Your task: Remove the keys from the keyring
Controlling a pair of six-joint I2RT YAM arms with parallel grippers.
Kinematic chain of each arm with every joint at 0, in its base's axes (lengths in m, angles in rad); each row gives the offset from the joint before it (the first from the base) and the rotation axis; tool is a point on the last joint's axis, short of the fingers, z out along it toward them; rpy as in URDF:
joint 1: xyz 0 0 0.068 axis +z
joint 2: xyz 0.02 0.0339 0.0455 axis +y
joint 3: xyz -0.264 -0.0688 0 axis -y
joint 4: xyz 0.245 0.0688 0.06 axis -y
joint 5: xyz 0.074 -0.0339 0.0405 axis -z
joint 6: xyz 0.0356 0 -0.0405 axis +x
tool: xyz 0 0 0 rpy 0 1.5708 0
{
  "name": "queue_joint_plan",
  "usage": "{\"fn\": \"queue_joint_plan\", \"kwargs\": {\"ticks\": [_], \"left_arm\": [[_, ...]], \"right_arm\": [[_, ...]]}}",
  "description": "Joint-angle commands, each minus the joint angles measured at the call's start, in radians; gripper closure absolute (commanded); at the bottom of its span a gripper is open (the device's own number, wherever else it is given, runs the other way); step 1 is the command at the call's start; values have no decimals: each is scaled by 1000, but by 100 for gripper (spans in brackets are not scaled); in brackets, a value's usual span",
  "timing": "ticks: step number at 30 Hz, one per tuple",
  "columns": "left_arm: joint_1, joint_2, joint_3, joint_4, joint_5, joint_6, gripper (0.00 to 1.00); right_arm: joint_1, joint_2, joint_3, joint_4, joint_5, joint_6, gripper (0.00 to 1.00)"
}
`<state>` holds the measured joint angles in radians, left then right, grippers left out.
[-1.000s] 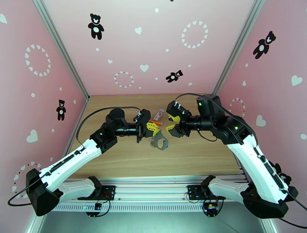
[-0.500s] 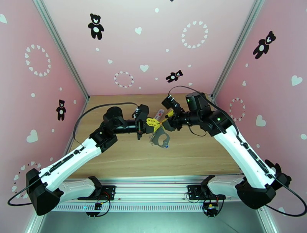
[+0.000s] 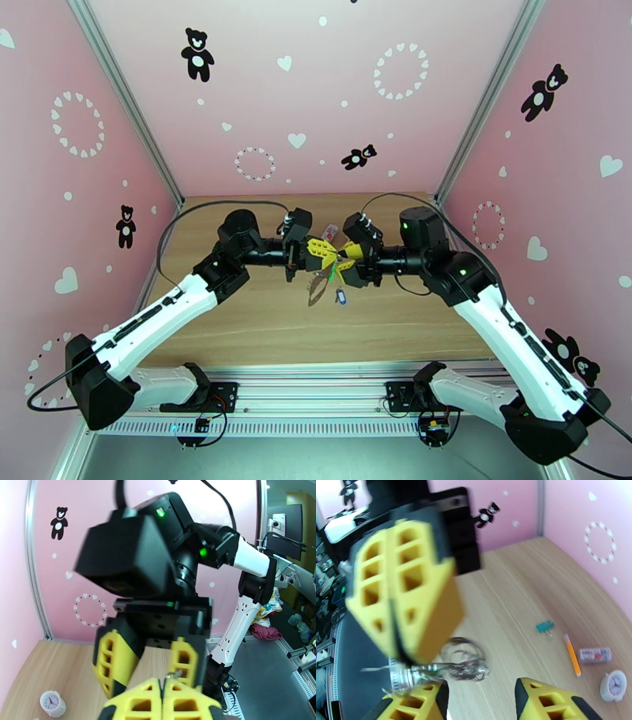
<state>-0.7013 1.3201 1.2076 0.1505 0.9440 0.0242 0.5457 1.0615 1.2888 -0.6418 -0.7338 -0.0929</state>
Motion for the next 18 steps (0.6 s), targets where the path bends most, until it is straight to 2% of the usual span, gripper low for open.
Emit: {"fn": "queue_joint_plan", "kwargs": {"ticks": [1, 4, 8, 9, 12, 18], "left_arm": [[27, 49, 77, 18, 131, 0, 100], [26, 69, 130, -54, 181, 36, 100], [27, 65, 151, -97, 193, 63, 100], [27, 65, 152, -102, 196, 65, 100], [26, 67, 155, -107, 195, 63, 100], [23, 68, 158, -105, 195, 62, 100]], "right_arm": [[0, -63, -31, 76, -26, -7, 51], [-18, -118, -82, 118, 77, 7, 50], [-19, -121, -62, 47, 243, -50, 51], [-19, -127, -65, 64, 250, -50, 51], [-19, -126, -63, 154, 166, -9, 50], [-20, -71, -38, 178, 66, -4, 57]]}}
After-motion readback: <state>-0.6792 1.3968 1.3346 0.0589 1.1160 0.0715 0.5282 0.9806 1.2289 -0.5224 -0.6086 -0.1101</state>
